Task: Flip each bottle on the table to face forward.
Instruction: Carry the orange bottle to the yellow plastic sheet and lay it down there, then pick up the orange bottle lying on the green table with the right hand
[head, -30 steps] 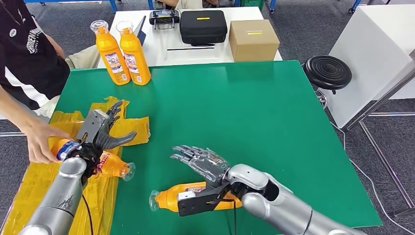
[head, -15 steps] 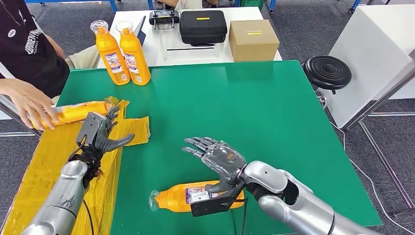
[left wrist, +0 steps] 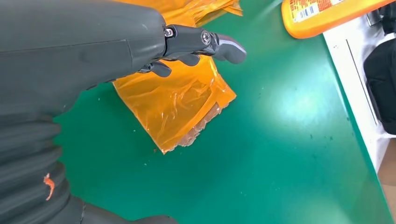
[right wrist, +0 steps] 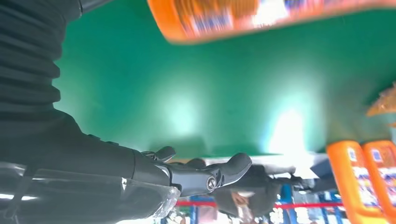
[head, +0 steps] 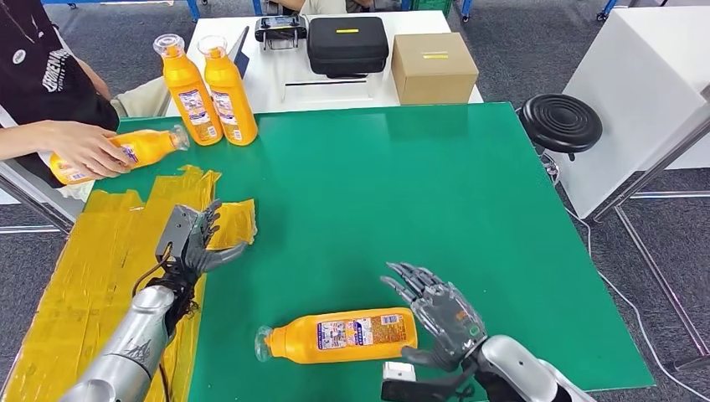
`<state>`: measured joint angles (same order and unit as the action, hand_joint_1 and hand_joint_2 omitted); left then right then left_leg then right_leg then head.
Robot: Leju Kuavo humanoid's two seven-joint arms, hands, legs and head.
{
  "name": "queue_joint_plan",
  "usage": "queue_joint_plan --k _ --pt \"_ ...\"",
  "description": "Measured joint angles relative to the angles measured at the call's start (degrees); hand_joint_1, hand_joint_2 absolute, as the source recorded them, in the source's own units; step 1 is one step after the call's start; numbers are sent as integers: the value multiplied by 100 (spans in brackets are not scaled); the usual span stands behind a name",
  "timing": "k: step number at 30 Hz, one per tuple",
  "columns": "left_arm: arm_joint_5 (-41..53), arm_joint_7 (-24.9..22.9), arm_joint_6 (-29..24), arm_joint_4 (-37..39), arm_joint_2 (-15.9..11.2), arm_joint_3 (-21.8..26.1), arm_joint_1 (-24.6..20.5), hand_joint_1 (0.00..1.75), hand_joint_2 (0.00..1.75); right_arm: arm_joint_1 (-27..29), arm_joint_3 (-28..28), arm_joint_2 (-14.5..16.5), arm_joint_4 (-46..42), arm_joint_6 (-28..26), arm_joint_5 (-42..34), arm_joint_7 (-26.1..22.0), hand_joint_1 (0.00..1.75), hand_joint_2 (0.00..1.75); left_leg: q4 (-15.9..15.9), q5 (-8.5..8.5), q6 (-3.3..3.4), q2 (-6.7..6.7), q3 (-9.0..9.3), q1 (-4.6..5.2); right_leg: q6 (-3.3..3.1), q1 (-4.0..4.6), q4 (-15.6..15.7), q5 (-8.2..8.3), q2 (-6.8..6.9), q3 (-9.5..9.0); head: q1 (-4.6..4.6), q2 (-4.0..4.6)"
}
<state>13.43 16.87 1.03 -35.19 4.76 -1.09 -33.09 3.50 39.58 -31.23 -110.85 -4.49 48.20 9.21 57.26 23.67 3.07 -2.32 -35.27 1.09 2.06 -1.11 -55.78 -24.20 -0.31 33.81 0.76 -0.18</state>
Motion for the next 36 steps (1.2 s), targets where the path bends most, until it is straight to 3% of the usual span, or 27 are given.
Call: queue_joint_plan --k 6,13,28,36 --pt "-67 195 -414 -32 -3 137 258 0 175 411 -224 14 15 -148 -99 -524 0 175 -1 2 -3 13 9 -2 -1 0 0 0 -20 0 0 1" --pt "78 48 -590 -53 -77 251 280 0 175 167 -235 203 331 71 -554 -972 0 175 -1 -4 1 14 11 -3 -2 0 -2 2 -18 -5 1 1" --pt "131 -82 -551 -159 -81 384 322 0 175 -1037 434 1481 1824 606 -625 -664 0 175 -1 -7 2 11 11 -4 -2 1 -4 2 -15 -6 1 0" --pt "38 -102 -544 -279 -85 523 479 0 175 -1485 762 1826 2443 882 -810 -640 0 175 -1 -7 2 11 11 -4 -2 0 -4 2 -15 -7 1 1"
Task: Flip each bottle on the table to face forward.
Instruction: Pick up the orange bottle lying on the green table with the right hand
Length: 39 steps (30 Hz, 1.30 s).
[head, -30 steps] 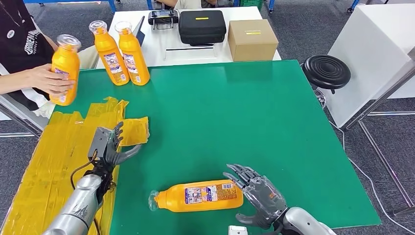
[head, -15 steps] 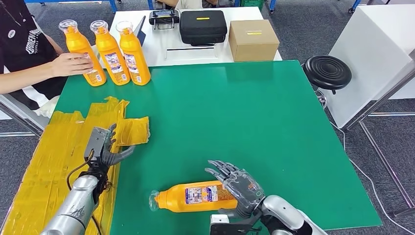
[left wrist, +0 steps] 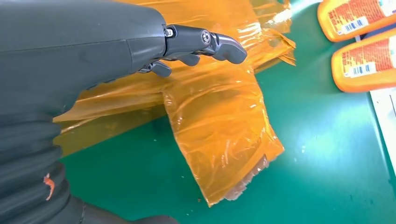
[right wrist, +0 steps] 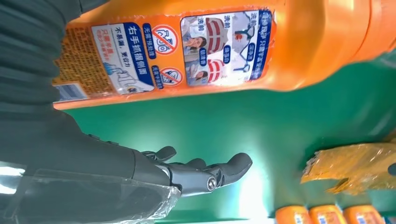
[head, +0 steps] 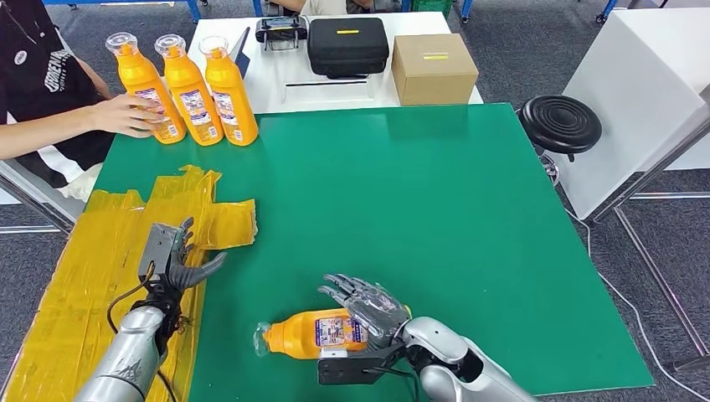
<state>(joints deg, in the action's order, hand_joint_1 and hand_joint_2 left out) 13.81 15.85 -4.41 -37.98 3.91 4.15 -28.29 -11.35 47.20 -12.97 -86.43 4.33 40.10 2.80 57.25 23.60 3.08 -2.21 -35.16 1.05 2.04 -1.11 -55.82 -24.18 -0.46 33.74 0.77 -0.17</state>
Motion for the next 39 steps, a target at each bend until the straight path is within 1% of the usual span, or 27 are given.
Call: queue_joint_plan --k 4,8,15,22,31,34,39 --pt "-20 -2 64 -18 -19 55 15 0 175 -152 140 21 184 246 -227 72 0 175 0 0 0 0 0 0 0 0 0 0 0 0 2 0" --pt "-37 -7 93 -17 -36 76 12 0 175 -254 236 -5 278 347 -305 105 0 175 0 0 0 1 3 0 0 0 1 0 -1 0 0 0" --pt "-123 13 125 17 -62 108 8 0 175 -405 387 -119 420 452 -365 131 0 175 0 0 0 2 14 0 0 0 2 0 -1 -9 0 0" --pt "-165 39 195 93 -109 112 -32 0 175 -566 574 -283 529 623 -376 257 0 175 0 1 0 0 33 0 0 0 4 0 0 -28 0 0" --pt "-258 95 267 341 -127 114 -196 0 175 -588 843 -721 564 586 145 596 0 175 0 2 2 -3 65 2 0 -1 16 -1 5 -67 1 0" --pt "-297 103 270 402 -127 114 -233 0 175 -551 862 -792 553 481 354 687 0 175 0 3 2 -3 76 2 0 -1 21 -2 5 -74 1 -1" --pt "-389 163 266 502 -126 112 -297 0 175 -394 853 -824 488 268 997 902 0 175 -2 6 2 1 89 2 0 0 27 -2 2 -86 1 0"
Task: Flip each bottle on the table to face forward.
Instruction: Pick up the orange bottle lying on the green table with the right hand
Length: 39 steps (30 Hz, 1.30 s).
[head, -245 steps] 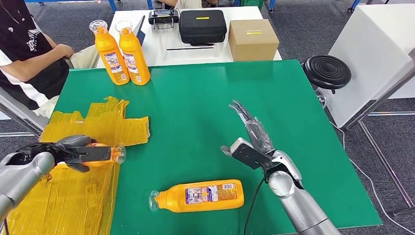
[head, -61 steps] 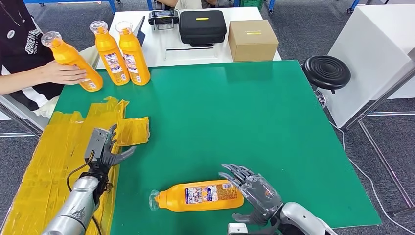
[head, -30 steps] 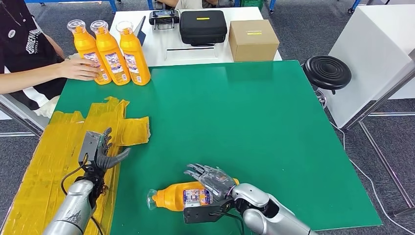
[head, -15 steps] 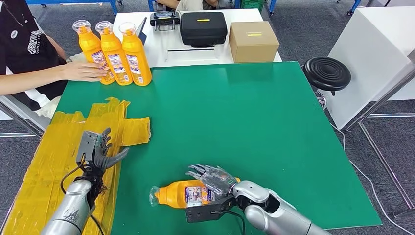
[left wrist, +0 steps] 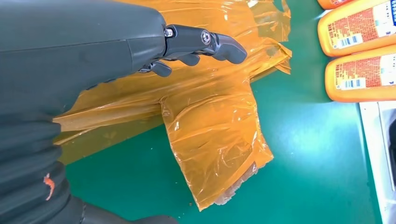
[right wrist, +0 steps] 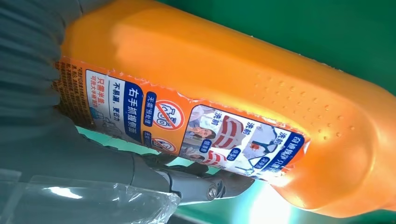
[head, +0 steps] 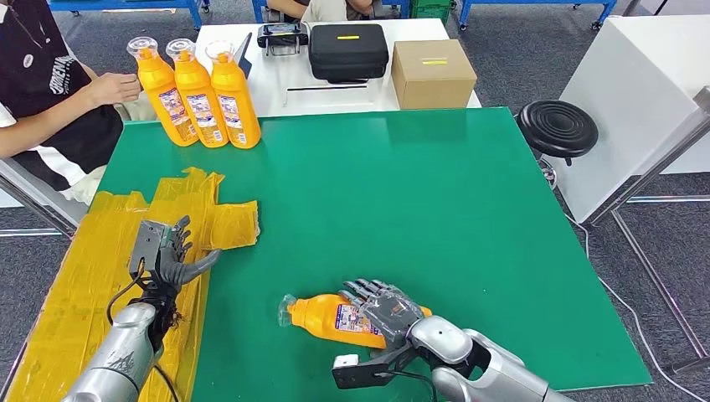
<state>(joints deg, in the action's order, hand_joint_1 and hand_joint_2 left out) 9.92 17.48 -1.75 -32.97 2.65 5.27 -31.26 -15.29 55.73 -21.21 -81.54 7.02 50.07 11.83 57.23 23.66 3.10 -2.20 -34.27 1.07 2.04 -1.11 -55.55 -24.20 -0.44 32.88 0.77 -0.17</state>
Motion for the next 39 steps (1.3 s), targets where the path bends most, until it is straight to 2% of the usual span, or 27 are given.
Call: queue_joint_plan --k 5,6,9,10,29,39 --pt "-49 35 -9 49 17 -1 -23 0 175 56 -46 34 -22 -13 329 26 0 175 -1 1 1 1 16 0 0 0 4 1 -3 6 1 0" --pt "-58 42 -13 54 20 -1 -24 0 175 58 -56 49 -22 -13 411 22 10 175 -1 1 1 1 19 0 0 1 5 1 -3 1 1 0" --pt "-101 58 -17 60 24 -1 -22 0 175 78 -85 110 -22 -14 614 17 140 175 -2 0 1 9 22 0 -4 2 5 7 -6 -17 1 0" --pt "-118 62 -17 61 26 -1 -20 0 175 93 -98 135 -21 -14 673 19 175 175 -2 0 1 14 22 0 -8 3 5 10 -8 -16 1 0" --pt "-141 75 52 60 50 -1 78 0 175 232 -320 386 74 -56 1047 52 175 175 -2 -6 2 24 3 -2 -10 4 2 19 -16 -3 0 0" --pt "-227 12 56 -227 31 24 369 0 175 296 -703 676 366 -684 1455 20 175 175 -4 -5 1 25 -3 -2 -10 4 2 19 -16 -2 0 0"
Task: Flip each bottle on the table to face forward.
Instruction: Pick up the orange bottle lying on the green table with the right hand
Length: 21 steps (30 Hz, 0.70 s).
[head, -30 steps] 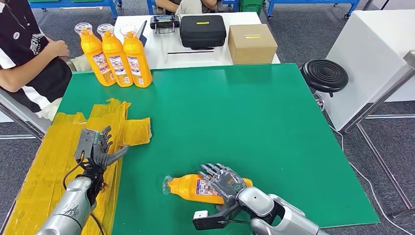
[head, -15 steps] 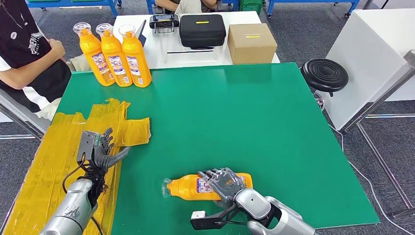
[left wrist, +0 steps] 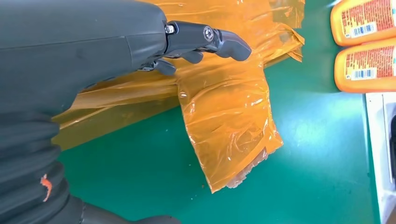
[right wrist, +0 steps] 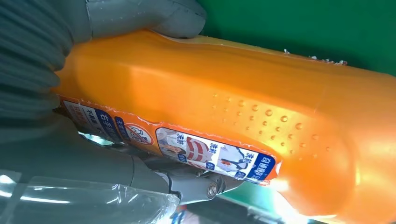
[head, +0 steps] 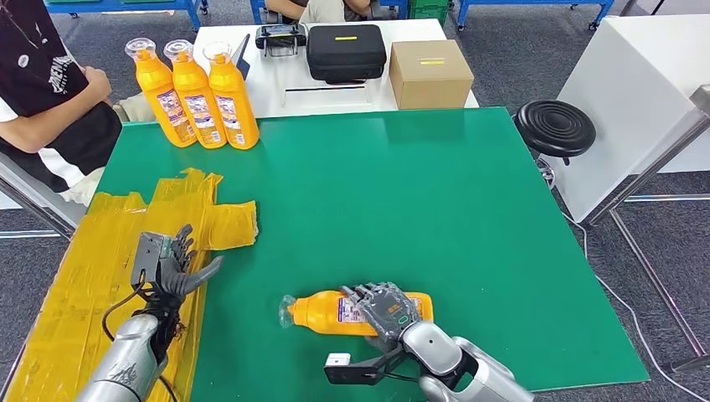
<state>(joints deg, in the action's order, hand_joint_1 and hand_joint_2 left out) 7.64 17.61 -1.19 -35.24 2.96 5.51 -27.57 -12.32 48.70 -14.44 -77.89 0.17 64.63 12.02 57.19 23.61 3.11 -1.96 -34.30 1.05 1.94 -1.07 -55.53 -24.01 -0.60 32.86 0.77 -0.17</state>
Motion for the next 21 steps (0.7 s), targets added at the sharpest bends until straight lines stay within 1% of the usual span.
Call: queue_joint_plan --k 7,12,15,21 --pt "3 -77 -12 -264 -20 63 192 0 175 -90 -203 208 341 -264 197 34 175 175 0 -1 0 -1 0 -1 0 1 -2 0 1 1 -1 0" --pt "109 -183 -23 -411 -19 69 278 0 175 -71 -431 395 631 -782 605 245 175 175 0 0 0 -2 -4 -1 0 1 -2 -1 1 5 0 0" --pt "190 -235 -22 -466 2 69 299 0 175 -57 -638 502 835 -1048 684 245 175 175 0 0 0 -3 -6 -1 -1 0 -2 -1 1 7 0 0" --pt "251 -285 -21 -486 40 69 295 0 175 -94 -950 658 1110 -1169 704 186 175 175 0 -1 0 -3 -4 -1 -1 0 -1 0 1 6 0 0"
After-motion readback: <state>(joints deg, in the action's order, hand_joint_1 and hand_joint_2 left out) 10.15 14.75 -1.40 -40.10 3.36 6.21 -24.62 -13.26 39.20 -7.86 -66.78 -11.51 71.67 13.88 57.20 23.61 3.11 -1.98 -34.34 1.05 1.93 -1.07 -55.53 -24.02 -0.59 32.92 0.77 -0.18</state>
